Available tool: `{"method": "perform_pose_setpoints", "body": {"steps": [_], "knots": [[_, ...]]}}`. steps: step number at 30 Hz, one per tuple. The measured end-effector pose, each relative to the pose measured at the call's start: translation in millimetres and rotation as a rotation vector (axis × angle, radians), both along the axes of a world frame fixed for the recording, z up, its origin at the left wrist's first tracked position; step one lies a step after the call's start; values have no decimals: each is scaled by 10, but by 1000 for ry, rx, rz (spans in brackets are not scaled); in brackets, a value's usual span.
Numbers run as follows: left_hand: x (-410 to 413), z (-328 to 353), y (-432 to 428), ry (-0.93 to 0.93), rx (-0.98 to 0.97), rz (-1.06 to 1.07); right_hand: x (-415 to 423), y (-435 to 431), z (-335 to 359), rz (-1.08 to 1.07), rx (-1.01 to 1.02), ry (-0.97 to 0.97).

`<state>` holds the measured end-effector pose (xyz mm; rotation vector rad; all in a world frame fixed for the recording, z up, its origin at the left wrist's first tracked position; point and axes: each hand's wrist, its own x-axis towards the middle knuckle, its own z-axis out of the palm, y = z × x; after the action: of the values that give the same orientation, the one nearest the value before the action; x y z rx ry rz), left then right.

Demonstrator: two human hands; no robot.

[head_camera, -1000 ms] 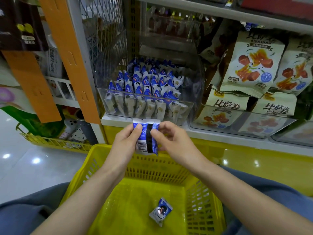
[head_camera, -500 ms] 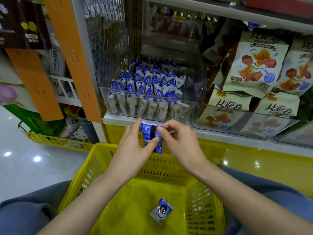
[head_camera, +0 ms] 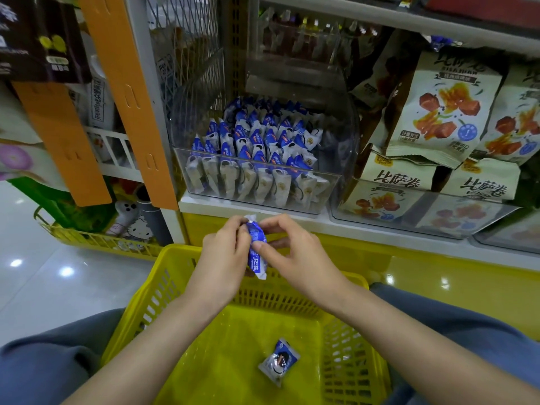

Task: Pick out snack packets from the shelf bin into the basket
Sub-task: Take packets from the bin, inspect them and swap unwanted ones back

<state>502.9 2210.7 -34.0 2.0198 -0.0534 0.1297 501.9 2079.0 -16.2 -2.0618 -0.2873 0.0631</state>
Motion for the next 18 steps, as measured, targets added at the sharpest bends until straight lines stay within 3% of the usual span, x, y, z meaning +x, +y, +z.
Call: {"method": "perform_pose_setpoints", "body": {"steps": [8,12,18], "knots": [[64,18,30,34,-70,65,36,31,-18,-7,27,-3],[30,-15,-36,54,9,-19,48,8,-28,-78,117,27],[26,-25,-42,129,-71,-83,73,-5,-36,-109,201,135]]}}
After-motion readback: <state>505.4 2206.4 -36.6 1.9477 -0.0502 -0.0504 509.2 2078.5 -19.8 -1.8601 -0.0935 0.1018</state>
